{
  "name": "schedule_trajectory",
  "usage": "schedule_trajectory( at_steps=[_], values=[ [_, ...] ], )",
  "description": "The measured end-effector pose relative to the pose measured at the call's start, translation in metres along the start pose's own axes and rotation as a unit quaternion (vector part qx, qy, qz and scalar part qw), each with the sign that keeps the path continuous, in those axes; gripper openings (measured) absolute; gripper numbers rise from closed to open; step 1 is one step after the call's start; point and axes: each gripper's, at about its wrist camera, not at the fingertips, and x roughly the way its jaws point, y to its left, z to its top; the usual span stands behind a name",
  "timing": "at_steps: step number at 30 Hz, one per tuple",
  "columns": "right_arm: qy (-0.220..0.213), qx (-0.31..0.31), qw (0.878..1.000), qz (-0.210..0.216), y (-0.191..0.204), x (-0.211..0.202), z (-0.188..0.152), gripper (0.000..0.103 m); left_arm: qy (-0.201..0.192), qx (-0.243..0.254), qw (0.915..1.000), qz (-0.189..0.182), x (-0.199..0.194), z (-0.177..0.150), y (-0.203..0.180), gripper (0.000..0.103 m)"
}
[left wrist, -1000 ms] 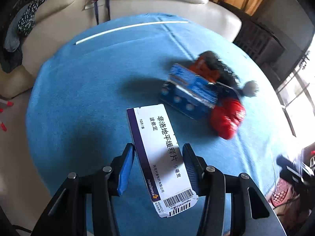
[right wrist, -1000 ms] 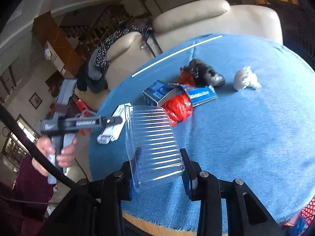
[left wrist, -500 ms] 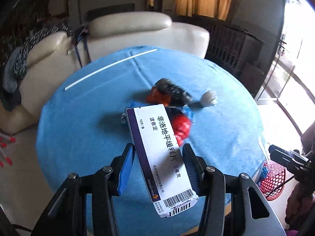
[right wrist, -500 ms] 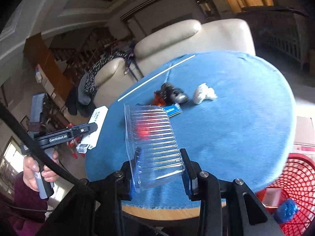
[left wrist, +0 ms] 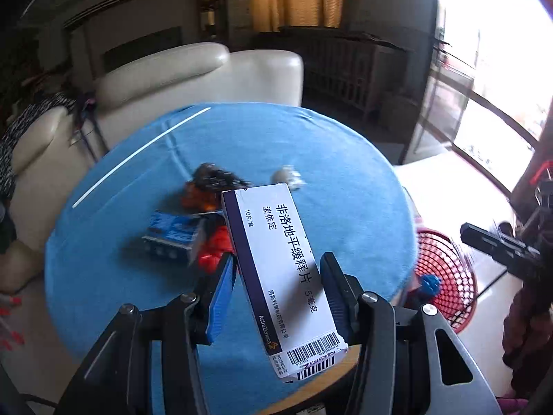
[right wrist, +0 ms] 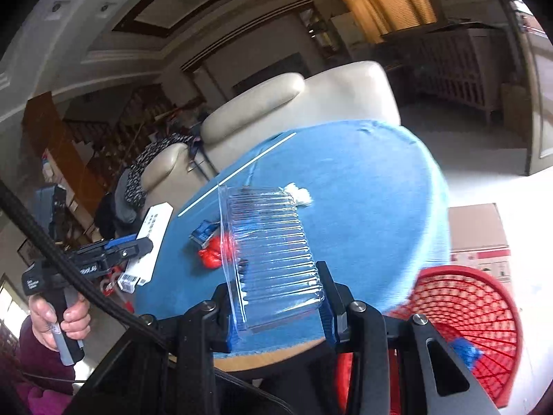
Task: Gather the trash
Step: 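Carry the white box and clear tray to the red basket and release both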
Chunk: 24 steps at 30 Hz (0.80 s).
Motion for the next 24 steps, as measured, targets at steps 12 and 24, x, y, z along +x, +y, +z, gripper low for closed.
schedule_trajectory(
  at_steps=[12,24],
  values=[
    [-0.037,0.043,0.997,-0.058,-0.053,-0.054,-0.002,0.039,0.003,0.093,0.9916,-0.090,0.013,0.004,-0.081,0.052],
    [-0.059,0.096,0.988,-0.102,-0.103,-0.092,-0.012,0.040,0.047,0.151,0.9701,-0.184,0.041,0.000,-0.163,0.052]
  ],
)
